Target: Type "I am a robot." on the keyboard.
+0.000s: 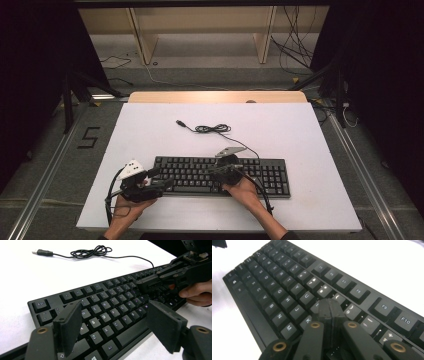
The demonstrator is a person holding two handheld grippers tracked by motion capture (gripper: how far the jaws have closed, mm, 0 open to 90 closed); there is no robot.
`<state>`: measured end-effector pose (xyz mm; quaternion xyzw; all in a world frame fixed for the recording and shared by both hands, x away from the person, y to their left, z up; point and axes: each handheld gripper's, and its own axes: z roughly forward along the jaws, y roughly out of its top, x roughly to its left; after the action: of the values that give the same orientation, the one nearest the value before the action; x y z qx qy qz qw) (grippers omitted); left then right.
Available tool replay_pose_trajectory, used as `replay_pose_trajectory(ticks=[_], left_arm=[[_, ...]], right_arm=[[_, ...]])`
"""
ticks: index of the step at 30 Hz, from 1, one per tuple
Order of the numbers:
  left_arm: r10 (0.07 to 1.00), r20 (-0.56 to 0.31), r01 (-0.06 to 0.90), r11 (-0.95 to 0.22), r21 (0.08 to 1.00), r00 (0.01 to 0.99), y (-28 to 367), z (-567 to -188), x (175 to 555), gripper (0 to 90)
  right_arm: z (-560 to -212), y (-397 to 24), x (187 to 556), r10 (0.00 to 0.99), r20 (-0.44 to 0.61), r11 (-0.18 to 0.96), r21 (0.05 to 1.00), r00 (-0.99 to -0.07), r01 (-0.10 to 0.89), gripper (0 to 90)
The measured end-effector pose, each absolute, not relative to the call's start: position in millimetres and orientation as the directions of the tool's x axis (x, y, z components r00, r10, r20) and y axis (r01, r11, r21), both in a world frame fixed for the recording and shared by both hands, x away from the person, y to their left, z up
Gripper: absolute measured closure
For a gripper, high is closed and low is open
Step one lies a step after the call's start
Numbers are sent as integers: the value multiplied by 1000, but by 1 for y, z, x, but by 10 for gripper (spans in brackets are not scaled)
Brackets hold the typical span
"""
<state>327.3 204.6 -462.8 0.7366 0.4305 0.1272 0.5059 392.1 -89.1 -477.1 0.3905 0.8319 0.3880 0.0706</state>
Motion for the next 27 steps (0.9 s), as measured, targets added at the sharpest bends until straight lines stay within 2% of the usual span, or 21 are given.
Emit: replay_pose_trajectory(ticks=[9,16,27], left_arm=[[764,-246,503,-116,856,596,205,-463,327,283],[765,-245,503,-116,857,595,205,-463,327,283],[767,-244,501,-116,857,594,205,-463,328,283]], right_arm=[[-470,-93,391,700,211,353,728,-682,588,858],[-468,-92,391,693,225,338,737,-684,585,787],[-466,-91,389,677,248,322,747,-693,582,625]])
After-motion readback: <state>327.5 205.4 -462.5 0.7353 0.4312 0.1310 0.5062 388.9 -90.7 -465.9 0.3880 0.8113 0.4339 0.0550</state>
